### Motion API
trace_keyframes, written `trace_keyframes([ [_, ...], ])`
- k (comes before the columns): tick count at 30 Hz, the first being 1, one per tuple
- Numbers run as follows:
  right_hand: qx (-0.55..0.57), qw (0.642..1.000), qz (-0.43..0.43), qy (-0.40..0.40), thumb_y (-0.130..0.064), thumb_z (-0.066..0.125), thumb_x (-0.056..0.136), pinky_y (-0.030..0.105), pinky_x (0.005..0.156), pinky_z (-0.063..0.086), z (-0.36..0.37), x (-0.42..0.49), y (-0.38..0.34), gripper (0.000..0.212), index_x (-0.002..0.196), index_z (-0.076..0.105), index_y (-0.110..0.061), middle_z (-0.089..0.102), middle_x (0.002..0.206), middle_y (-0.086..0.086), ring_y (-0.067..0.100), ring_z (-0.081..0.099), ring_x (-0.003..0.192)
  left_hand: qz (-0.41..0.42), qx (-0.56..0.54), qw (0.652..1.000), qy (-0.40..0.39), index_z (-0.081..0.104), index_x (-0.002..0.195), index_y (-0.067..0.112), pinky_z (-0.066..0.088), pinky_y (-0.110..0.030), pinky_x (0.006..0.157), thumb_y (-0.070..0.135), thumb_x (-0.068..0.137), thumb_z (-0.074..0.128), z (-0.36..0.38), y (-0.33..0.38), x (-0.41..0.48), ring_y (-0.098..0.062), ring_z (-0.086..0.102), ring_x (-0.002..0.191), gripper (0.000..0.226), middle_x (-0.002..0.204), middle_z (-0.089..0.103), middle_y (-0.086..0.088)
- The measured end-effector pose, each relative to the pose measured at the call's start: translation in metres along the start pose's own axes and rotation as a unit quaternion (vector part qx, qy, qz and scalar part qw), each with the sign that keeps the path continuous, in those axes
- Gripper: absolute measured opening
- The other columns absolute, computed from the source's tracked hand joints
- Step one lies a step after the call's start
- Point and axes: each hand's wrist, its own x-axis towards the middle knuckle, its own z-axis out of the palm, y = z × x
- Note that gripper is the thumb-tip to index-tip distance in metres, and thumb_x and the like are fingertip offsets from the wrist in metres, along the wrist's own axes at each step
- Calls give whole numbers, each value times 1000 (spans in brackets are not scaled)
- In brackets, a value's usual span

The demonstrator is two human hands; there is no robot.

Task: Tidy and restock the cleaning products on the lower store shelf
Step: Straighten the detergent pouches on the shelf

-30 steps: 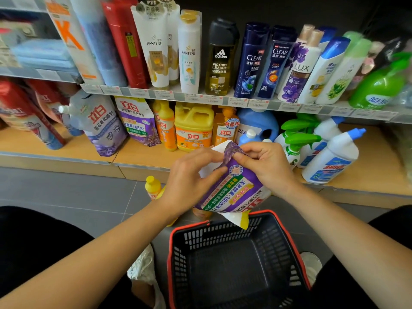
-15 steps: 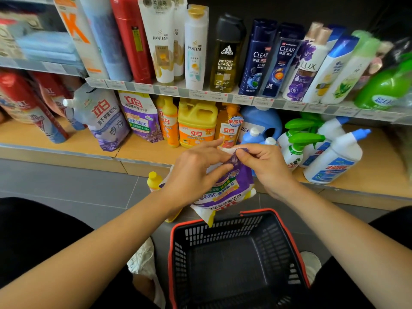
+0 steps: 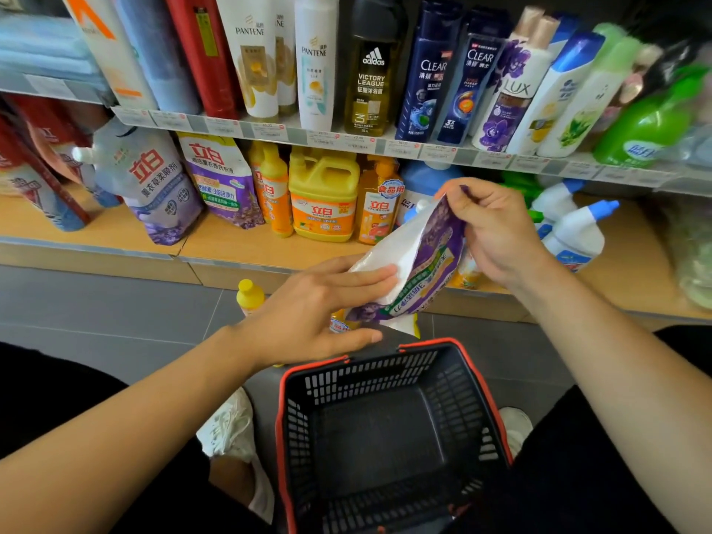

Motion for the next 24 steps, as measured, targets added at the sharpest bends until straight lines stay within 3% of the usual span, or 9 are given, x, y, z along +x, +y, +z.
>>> trace_keyframes([
  [4,-7,1000,4,22,-5,51,100,15,61,51,-6,1,-1,19,90,67,-7,71,69,-9,0,63,63,9,-26,996,81,73,121,6,51,-45,105,29,84,79,2,1,1,-30,56,133,44,130,69,-5],
  [7,-16,1000,7,22,-5,51,101,15,61,51,-7,1,-1,19,91,66,-7,71,69,-10,0,63,64,-20,-66,987,149,81,98,5,57,-46,93,25,79,83,5,0,1,-25,69,116,28,110,77,-7],
  [12,-19,999,9,26,-6,51,100,16,60,52,-2,-1,-2,18,90,66,-6,71,69,-9,1,64,63,-91,-145,964,204,69,74,13,55,-36,67,34,74,91,4,2,5,-15,68,85,30,85,70,1],
  [14,-13,999,9,32,-5,52,100,16,60,52,0,-1,-3,18,89,66,-6,71,68,-9,1,65,63,-137,-174,951,218,61,80,19,55,-38,63,42,72,88,3,2,9,-19,64,89,37,90,62,5],
  [18,-4,999,13,44,-6,54,99,18,60,53,2,-1,-3,16,90,67,-6,72,69,-8,2,66,64,-165,-201,946,193,67,108,34,60,-29,72,52,72,82,0,-1,11,-15,59,115,43,121,54,11],
  [21,13,998,21,60,-6,55,99,20,60,54,1,0,-2,14,92,67,-6,73,70,-5,5,68,65,-150,-184,962,138,76,113,24,60,-35,85,45,82,80,-1,-5,10,-11,55,129,38,138,56,3],
  [24,18,997,26,73,-6,55,98,22,59,55,0,0,-1,14,93,68,-6,73,70,-3,7,69,66,-153,-162,964,147,77,114,11,59,-42,90,31,84,75,3,-6,9,-15,59,128,36,139,62,-6],
])
